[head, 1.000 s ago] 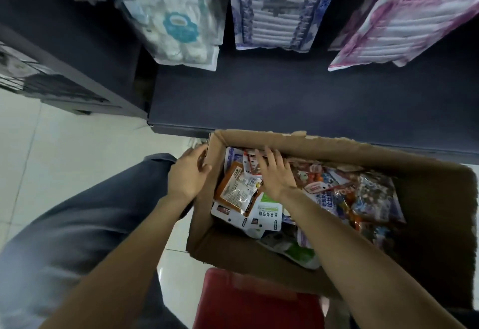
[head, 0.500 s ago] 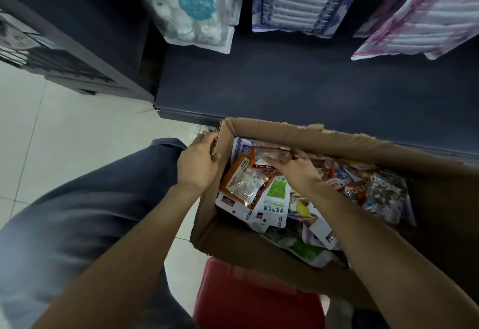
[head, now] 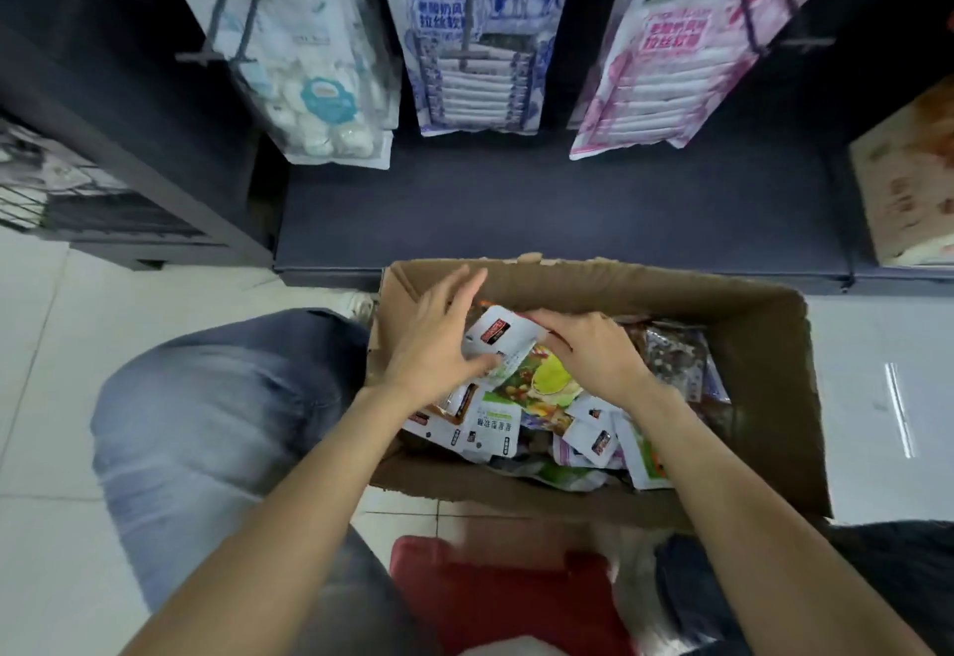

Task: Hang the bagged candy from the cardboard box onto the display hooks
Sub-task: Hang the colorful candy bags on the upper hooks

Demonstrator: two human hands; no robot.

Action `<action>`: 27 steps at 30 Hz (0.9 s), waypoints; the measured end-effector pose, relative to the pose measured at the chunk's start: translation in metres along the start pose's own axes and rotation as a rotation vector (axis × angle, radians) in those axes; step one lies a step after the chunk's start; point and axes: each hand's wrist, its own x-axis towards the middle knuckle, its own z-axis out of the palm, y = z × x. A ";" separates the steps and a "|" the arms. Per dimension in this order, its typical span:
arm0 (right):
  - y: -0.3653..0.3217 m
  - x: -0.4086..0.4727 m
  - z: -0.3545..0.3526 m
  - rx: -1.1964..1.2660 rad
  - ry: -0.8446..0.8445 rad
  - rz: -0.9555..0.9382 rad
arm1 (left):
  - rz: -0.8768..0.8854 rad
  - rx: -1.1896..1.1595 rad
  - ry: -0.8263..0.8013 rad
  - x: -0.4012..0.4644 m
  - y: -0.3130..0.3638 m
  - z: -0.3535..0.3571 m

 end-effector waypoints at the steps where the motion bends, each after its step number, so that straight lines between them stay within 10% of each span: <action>1: -0.002 -0.007 -0.014 0.014 0.014 -0.061 | 0.038 -0.026 -0.025 0.001 0.009 -0.005; 9: -0.011 -0.054 -0.104 0.078 0.368 -0.047 | 0.056 -0.535 -0.010 -0.002 0.076 -0.038; 27: -0.002 -0.083 -0.104 0.757 0.551 0.258 | 0.106 -0.202 0.069 -0.006 0.095 -0.057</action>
